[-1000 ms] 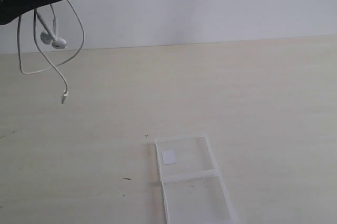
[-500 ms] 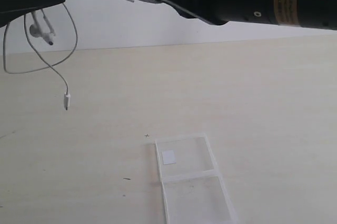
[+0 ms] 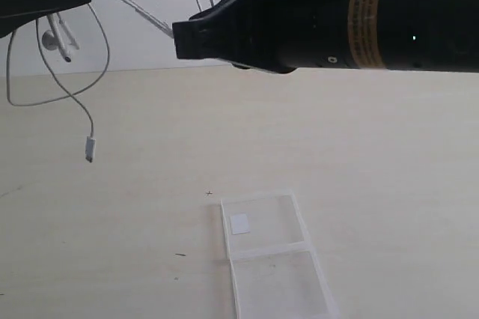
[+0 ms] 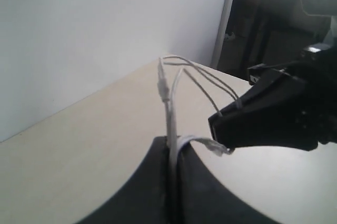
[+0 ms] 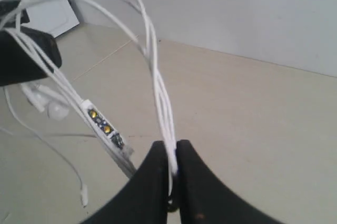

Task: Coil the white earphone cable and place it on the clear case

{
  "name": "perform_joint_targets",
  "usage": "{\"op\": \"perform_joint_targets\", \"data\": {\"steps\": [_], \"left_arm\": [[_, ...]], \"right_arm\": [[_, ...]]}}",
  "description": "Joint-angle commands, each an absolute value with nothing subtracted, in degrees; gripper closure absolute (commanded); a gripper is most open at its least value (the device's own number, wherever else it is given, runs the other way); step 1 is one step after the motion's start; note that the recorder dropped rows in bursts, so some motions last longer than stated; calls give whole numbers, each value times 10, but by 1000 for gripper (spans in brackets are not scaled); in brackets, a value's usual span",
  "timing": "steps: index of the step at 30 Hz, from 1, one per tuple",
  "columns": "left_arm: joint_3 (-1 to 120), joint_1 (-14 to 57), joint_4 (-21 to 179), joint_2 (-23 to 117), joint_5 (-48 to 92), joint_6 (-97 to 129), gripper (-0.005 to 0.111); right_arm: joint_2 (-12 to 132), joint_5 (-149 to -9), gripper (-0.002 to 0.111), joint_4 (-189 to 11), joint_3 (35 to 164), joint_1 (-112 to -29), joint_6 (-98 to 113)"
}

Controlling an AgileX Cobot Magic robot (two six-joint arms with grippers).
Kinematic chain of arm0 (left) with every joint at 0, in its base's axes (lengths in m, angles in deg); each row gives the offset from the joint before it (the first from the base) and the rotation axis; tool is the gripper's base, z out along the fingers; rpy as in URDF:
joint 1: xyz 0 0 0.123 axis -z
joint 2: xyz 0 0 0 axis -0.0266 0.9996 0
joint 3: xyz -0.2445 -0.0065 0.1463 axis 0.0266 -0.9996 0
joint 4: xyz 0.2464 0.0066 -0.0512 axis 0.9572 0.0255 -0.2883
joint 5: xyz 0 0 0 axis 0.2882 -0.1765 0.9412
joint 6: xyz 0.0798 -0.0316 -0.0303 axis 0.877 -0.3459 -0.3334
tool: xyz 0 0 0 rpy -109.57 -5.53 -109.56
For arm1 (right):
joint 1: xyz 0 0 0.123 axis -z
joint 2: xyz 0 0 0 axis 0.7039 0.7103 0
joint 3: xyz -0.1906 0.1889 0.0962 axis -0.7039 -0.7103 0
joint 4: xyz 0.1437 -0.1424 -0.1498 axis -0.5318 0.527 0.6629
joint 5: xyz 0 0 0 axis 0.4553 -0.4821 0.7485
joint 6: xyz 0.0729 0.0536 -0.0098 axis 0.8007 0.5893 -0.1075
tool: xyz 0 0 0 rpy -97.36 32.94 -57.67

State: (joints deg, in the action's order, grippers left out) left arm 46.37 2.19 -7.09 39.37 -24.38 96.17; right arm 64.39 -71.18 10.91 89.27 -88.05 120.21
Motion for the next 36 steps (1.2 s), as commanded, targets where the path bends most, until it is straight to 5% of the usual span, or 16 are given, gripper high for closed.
{"op": "perform_joint_targets", "data": {"steps": [1, 4, 10, 36], "left_arm": [[461, 20, -80, 389, -241, 957, 107], [461, 20, -75, 389, -239, 957, 107], [461, 20, -55, 389, -212, 945, 107], [461, 20, 13, 389, -166, 895, 107]], "right_arm": [[658, -688, 80, 112, 890, -881, 1170], [661, -670, 60, 112, 890, -881, 1150], [661, -663, 37, 112, 890, -881, 1123], [634, -769, 36, 112, 890, -880, 1084]]}}
